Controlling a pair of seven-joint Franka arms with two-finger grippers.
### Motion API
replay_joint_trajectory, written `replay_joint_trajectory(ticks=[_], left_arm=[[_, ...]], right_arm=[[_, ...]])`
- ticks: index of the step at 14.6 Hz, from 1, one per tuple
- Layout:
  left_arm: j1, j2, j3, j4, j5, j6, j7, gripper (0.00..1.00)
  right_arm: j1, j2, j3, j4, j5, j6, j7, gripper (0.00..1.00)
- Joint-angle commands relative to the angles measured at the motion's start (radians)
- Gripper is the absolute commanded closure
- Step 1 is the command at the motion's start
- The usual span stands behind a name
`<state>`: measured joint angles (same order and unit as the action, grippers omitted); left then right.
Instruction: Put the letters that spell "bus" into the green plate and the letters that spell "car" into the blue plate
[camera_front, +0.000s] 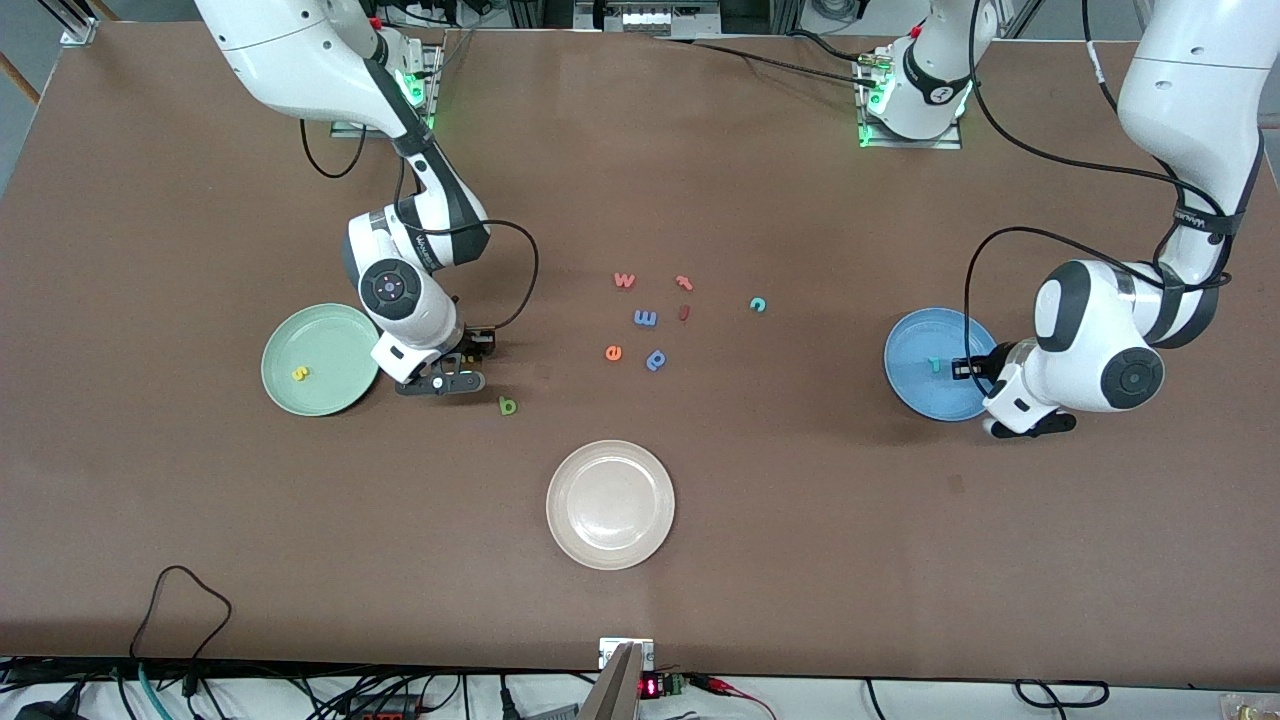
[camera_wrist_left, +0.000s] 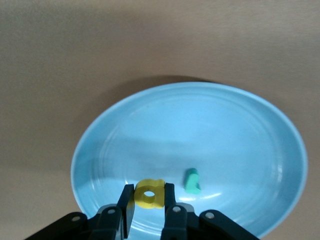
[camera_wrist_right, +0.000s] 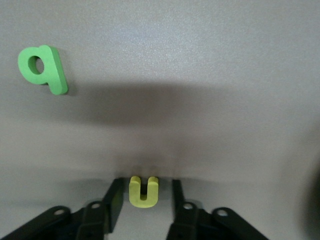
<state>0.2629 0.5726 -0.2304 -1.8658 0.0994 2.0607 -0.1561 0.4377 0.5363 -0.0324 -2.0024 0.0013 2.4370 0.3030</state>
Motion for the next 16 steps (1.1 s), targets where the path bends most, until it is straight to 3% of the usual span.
replay_joint_trajectory(ticks=[1,3,6,10,13,16], left_arm=[[0.013,-0.005,-0.02,-0.007,0.017,0.016,0.027,0.0],[0.003,-0.039,-0.041,-0.001,0.017,-0.014,0.026,0.0],[0.002,-0.083,-0.15,0.0,0.017,-0.077,0.013,0.0],[-0.034,-0.037,-0.312,-0.007,0.006,-0.035,-0.098,0.09],[-0.161,-0.031,-0.325,-0.024,0.006,0.024,-0.149,0.17],[-0.247,-0.031,-0.323,-0.128,0.014,0.158,-0.243,0.19]], right_arm=[[0.009,0.001,-0.006,-0.009,0.017,0.016,0.005,0.63],[0.009,0.001,-0.006,-0.007,0.017,0.016,0.005,0.71],[0.009,-0.004,-0.006,-0.004,0.019,0.014,0.004,0.87],[-0.034,-0.079,-0.012,-0.001,0.016,-0.037,-0.047,0.9],[-0.106,-0.163,-0.047,-0.001,0.014,-0.203,-0.186,0.9],[-0.177,-0.185,-0.116,-0.003,0.014,-0.262,-0.399,0.9]])
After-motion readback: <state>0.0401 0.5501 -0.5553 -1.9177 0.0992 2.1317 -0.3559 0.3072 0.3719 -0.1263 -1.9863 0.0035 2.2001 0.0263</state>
